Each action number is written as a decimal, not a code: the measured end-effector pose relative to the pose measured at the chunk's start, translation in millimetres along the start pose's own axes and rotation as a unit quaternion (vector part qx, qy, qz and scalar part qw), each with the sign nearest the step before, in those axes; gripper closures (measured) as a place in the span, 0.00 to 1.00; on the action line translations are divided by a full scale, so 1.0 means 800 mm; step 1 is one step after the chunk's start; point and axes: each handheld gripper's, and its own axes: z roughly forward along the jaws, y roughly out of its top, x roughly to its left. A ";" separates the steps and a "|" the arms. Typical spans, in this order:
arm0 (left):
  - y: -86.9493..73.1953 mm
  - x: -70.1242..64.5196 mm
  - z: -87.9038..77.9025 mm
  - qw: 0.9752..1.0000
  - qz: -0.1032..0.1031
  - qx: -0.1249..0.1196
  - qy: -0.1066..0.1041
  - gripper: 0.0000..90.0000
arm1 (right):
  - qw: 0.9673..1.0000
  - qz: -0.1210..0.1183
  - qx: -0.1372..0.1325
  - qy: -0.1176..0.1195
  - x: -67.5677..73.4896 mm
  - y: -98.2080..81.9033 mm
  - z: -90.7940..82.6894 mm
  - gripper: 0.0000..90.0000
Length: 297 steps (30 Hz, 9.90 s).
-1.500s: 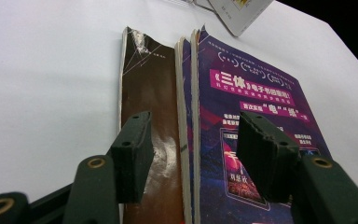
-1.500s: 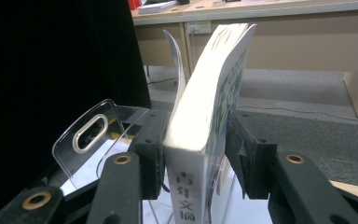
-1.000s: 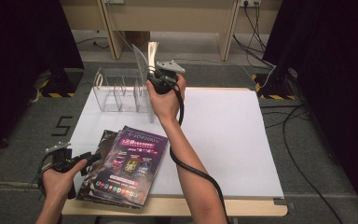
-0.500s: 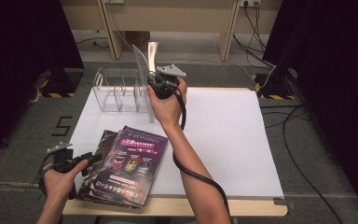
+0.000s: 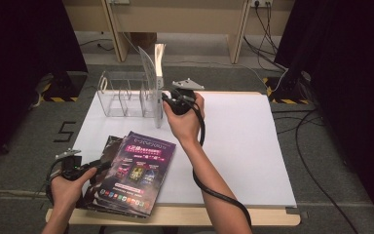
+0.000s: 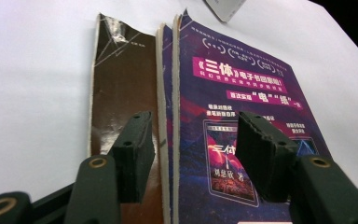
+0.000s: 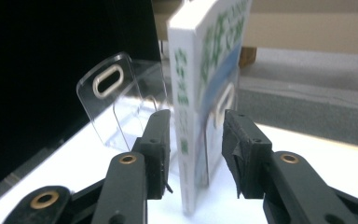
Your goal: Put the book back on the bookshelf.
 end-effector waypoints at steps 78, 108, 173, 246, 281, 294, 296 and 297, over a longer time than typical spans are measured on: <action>-0.013 -0.027 0.045 0.996 0.060 0.063 0.010 0.70 | 0.960 0.164 0.218 0.062 -0.052 -0.184 0.053 0.59; -0.014 -0.034 0.046 0.995 0.070 0.065 0.029 0.72 | 0.924 0.266 0.207 0.183 -0.058 -0.171 0.062 0.71; -0.004 -0.040 0.060 0.994 0.083 0.055 0.050 0.73 | 0.936 0.189 0.239 0.179 -0.037 -0.133 0.029 0.88; 0.112 -0.202 0.069 0.982 0.147 -0.101 0.056 0.48 | 0.995 0.054 -0.022 0.080 0.083 -0.001 -0.009 0.93; 0.093 -0.144 0.010 0.983 0.125 -0.105 0.087 0.94 | 0.982 -0.028 -0.008 0.186 0.108 0.006 -0.014 0.66; 0.105 -0.111 -0.008 0.987 0.106 -0.116 0.020 0.94 | 0.992 0.005 0.022 0.124 -0.020 -0.033 -0.078 0.65; 0.108 -0.110 -0.011 0.986 0.110 -0.121 0.020 0.94 | 0.994 0.009 0.021 0.107 -0.041 -0.043 -0.088 0.65; 0.108 -0.109 -0.012 0.986 0.109 -0.124 0.016 0.94 | 0.994 0.014 0.022 0.102 -0.052 -0.050 -0.093 0.65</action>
